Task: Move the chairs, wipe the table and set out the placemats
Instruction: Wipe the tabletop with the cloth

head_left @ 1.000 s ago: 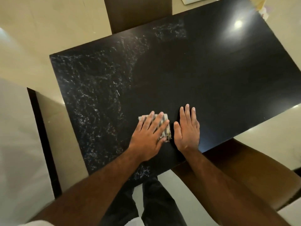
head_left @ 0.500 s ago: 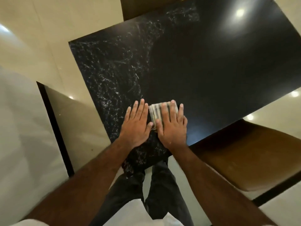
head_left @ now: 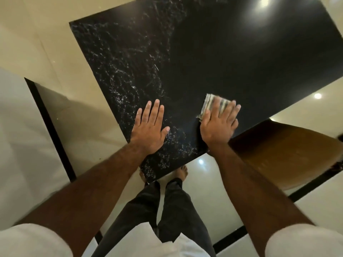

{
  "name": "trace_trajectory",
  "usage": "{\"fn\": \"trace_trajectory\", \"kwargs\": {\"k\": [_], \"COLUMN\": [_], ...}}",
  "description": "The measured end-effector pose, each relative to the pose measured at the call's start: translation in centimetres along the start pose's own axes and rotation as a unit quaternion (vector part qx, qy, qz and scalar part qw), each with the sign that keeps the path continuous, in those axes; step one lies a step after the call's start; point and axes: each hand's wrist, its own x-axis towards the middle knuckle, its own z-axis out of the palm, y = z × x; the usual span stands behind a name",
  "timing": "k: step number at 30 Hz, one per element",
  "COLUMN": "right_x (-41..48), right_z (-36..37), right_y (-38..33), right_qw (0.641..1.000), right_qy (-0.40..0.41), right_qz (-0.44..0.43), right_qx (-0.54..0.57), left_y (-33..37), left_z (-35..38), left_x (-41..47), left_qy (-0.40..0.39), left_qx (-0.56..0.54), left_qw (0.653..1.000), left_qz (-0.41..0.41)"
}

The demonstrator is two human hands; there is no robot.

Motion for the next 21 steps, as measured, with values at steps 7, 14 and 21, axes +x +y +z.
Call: {"fn": "trace_trajectory", "kwargs": {"k": [7, 14, 21], "right_x": [-0.3, -7.9, -0.6], "right_z": [1.3, 0.6, 0.5], "right_y": [-6.0, 0.8, -3.2], "right_qw": [0.988, 0.984, 0.996], "right_qy": [-0.011, -0.049, -0.01], "right_qz": [-0.155, -0.17, -0.085], "right_qx": [0.0, -0.036, 0.001], "left_y": [-0.1, -0.6, -0.8], "left_z": [-0.1, -1.4, -0.5], "left_x": [-0.1, 0.6, 0.7], "left_qy": [-0.02, -0.078, -0.039], "left_qx": [-0.014, -0.029, -0.034], "left_qw": [1.0, 0.996, 0.998], "left_qz": [0.006, 0.013, 0.028]}}
